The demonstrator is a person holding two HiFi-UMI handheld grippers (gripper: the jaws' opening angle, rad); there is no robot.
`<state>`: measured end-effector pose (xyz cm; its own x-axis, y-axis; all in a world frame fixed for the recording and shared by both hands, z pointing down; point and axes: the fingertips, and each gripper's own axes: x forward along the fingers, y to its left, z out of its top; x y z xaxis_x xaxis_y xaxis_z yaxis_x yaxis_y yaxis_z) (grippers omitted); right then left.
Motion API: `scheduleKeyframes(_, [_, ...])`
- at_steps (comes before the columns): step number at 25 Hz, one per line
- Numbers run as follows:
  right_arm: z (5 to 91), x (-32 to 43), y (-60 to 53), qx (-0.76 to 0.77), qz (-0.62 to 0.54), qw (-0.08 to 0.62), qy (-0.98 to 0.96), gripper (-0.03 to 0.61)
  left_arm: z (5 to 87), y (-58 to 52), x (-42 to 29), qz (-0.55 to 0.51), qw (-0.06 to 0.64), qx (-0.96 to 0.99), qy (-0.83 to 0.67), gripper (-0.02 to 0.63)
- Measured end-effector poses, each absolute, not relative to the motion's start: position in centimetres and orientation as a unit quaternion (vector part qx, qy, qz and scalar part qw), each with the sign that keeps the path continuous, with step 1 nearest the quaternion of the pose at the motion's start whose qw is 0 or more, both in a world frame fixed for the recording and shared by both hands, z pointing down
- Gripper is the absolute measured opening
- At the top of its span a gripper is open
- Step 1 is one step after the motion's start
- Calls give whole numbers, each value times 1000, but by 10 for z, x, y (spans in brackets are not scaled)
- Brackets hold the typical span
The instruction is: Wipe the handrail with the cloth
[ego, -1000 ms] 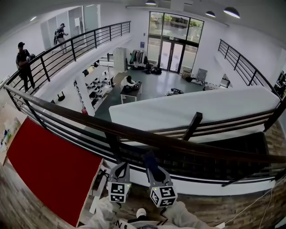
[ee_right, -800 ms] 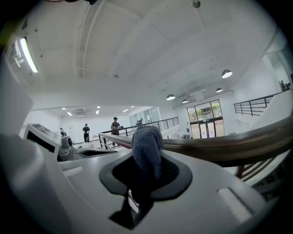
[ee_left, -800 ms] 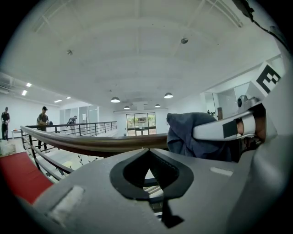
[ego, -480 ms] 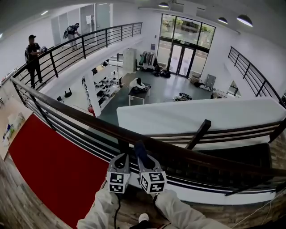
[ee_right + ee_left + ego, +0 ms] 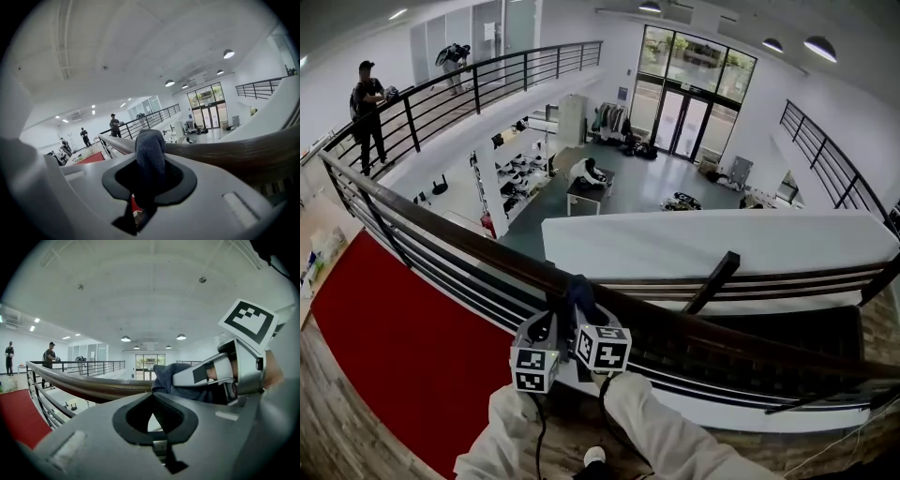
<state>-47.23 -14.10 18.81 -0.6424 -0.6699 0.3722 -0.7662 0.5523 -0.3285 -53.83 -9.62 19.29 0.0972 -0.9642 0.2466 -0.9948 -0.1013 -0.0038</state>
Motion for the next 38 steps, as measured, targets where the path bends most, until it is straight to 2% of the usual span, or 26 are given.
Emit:
scheduleKeyframes(6, [191, -447, -140, 427, 220, 116, -869, 71, 199, -91, -508, 85, 98, 752, -646, 3])
scheduleKeyframes(13, [193, -407, -136, 450, 217, 115, -859, 72, 193, -89, -470, 84, 85, 773, -623, 3])
scheduleKeyframes(26, [202, -303, -130, 474, 215, 117, -846, 72, 198, -85, -377, 115, 83, 796, -588, 3])
scheduleKeyframes(34, [199, -202, -125, 466, 213, 114, -851, 72, 208, -80, -281, 108, 118, 796, -584, 3])
scheduleKeyframes(38, [201, -152, -123, 478, 216, 108, -844, 72, 209, -85, -224, 116, 112, 812, -561, 3])
